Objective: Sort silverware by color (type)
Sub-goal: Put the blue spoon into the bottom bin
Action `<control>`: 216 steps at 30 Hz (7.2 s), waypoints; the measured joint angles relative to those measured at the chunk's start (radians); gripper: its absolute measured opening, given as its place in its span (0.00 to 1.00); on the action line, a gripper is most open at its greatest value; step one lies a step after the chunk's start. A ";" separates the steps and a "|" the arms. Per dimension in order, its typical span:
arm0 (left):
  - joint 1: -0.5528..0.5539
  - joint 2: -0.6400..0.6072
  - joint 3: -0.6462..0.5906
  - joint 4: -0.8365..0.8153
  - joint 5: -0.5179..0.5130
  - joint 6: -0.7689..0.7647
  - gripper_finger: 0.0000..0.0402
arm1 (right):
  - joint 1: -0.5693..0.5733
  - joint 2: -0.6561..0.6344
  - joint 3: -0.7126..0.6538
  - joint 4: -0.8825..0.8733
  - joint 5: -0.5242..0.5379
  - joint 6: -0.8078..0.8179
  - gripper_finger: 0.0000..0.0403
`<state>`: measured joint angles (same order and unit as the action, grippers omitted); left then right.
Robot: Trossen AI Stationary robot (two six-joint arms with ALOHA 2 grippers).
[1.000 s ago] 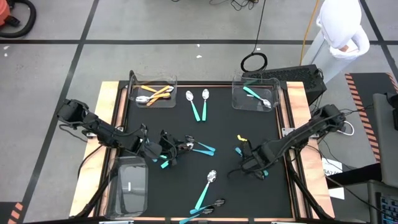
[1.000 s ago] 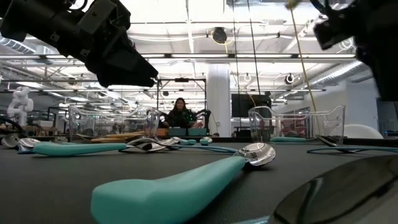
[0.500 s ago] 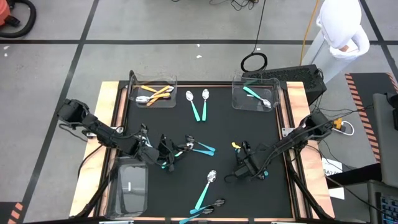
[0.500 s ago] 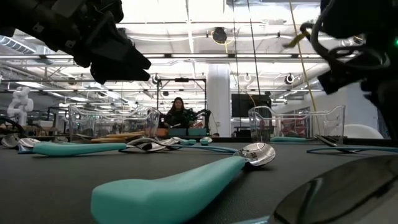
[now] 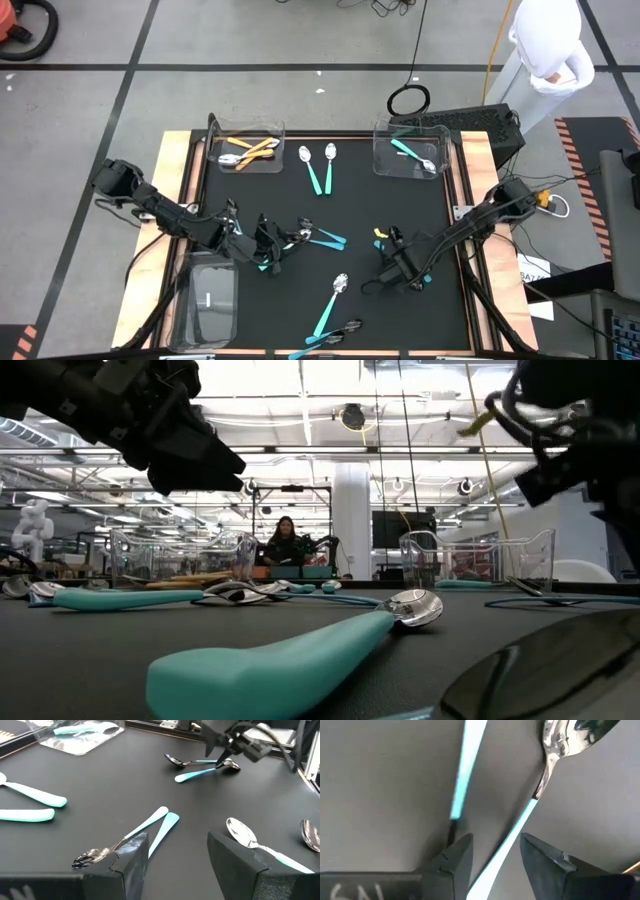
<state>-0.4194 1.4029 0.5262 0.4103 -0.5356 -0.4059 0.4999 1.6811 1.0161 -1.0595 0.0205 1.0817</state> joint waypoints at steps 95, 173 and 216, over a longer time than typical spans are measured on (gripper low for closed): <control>0.019 0.245 0.148 0.640 0.523 0.386 0.40 | -0.001 -0.091 -0.060 1.318 0.237 -0.861 0.02; -0.311 -0.263 0.414 -1.440 0.277 -0.838 0.44 | -0.061 -0.062 -0.060 0.836 0.601 -0.210 0.27; -0.271 -0.257 0.415 -1.212 -0.062 -0.441 0.44 | 0.009 -0.090 -0.219 0.252 0.181 0.202 0.03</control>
<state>-0.6909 1.1454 0.9409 -0.8021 -0.5976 -0.8470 0.5091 1.5907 0.7974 -0.8073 0.2015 1.2833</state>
